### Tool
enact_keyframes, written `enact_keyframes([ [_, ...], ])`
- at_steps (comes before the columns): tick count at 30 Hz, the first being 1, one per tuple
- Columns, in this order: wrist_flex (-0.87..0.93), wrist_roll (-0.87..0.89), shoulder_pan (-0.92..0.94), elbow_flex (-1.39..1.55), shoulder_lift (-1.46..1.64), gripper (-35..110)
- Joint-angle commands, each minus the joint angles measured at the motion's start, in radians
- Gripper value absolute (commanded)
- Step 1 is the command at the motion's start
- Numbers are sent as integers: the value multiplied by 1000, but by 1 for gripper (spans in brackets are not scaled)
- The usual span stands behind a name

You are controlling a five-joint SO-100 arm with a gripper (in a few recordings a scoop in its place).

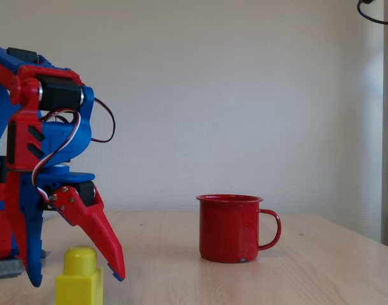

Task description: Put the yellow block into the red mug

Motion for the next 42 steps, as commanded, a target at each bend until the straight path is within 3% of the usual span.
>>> enact_keyframes([
  [1,0,-48,6,-43,12,41],
  [13,-32,-107,23,-103,-38,37],
  [24,-100,-87,31,-126,-66,9],
  [31,-101,-69,23,-121,-66,6],
  [42,49,-8,8,-216,-49,0],
])
